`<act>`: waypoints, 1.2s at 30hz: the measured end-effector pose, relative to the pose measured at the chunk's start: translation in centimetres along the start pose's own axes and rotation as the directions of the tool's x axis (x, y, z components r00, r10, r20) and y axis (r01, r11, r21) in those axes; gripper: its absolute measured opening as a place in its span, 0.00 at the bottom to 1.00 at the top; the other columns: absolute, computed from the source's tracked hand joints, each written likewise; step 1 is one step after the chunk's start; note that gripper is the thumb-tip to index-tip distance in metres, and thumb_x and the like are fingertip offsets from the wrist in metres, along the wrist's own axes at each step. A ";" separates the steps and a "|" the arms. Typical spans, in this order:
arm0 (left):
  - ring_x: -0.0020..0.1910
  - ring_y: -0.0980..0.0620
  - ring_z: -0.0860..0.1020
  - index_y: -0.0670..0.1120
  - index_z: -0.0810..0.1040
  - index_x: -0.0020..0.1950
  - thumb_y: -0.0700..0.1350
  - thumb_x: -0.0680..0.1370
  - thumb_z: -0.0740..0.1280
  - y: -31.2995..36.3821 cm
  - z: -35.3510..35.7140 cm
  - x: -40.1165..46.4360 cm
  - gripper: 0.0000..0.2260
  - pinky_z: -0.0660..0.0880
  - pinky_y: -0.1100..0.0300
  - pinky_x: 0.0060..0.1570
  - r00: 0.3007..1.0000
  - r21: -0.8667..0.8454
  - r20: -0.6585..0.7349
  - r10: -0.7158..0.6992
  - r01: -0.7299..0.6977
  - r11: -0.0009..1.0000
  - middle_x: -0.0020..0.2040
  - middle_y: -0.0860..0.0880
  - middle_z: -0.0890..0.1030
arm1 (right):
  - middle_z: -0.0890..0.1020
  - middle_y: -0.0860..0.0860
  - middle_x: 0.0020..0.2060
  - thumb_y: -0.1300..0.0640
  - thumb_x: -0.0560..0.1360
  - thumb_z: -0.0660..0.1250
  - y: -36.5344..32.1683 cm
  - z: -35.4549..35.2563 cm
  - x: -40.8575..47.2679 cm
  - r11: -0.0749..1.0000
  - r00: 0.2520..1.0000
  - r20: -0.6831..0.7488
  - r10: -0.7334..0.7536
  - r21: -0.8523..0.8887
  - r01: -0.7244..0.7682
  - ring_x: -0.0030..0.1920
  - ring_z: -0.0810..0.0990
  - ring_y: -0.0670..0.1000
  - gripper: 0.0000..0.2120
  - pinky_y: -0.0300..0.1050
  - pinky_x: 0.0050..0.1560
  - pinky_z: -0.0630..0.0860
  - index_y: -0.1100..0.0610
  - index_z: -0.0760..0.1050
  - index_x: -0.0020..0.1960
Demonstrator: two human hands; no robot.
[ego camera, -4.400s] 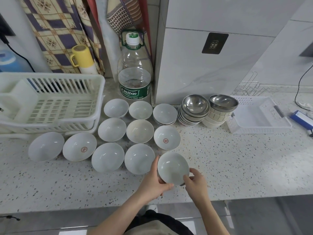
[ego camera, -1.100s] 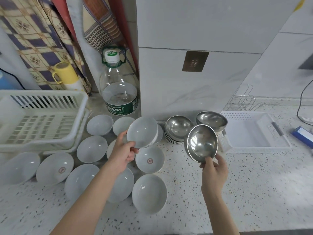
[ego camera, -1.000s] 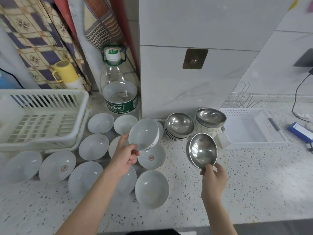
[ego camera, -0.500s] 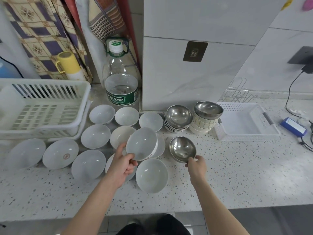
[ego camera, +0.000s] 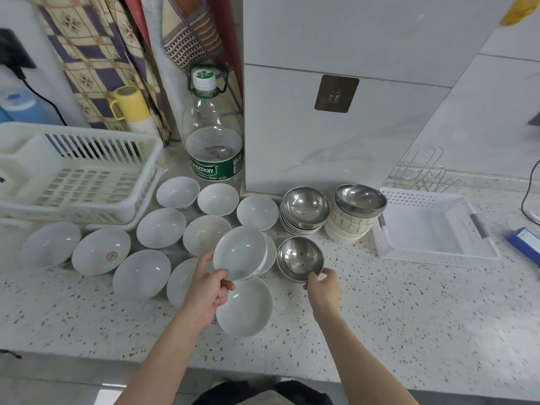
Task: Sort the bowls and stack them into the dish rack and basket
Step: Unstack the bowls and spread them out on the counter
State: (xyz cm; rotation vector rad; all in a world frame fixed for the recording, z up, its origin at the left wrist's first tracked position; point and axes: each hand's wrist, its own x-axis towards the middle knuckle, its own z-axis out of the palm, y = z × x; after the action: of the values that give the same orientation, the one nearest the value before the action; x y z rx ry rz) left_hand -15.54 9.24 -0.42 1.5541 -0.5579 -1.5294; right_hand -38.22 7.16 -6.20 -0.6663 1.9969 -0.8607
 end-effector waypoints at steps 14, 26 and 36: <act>0.22 0.55 0.73 0.54 0.69 0.67 0.30 0.77 0.58 -0.6 3.1 -1.6 0.24 0.59 0.65 0.18 0.995 0.227 0.070 0.067 -0.081 0.971 0.39 0.40 0.75 | 0.84 0.52 0.37 0.45 0.80 0.58 1.5 -2.6 0.2 0.999 0.995 0.096 0.018 0.031 -0.022 0.44 0.78 0.51 0.24 0.50 0.47 0.75 0.55 0.64 0.72; 0.28 0.56 0.79 0.66 0.67 0.62 0.36 0.78 0.58 -4.9 7.3 -3.9 0.24 0.67 0.65 0.22 0.965 0.448 0.261 0.022 -0.141 0.883 0.36 0.50 0.79 | 0.80 0.55 0.29 0.55 0.81 0.61 2.8 -8.8 -4.3 0.940 0.898 0.299 -0.323 0.209 0.269 0.23 0.69 0.41 0.10 0.36 0.26 0.66 0.56 0.81 0.52; 0.32 0.58 0.82 0.61 0.62 0.73 0.44 0.81 0.60 -8.1 7.9 -4.4 0.22 0.72 0.68 0.27 0.955 0.596 0.288 0.066 -0.233 0.768 0.34 0.51 0.82 | 0.83 0.56 0.31 0.61 0.75 0.63 5.0 -9.6 -4.0 0.938 0.903 0.344 -0.258 -0.135 0.320 0.25 0.75 0.41 0.11 0.33 0.24 0.67 0.47 0.73 0.53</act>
State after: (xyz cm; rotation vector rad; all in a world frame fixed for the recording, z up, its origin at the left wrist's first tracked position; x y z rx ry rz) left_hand -25.79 15.00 -3.43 1.7397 -1.4292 -1.5009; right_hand -45.08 16.26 -4.15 -1.1623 1.7168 -0.6819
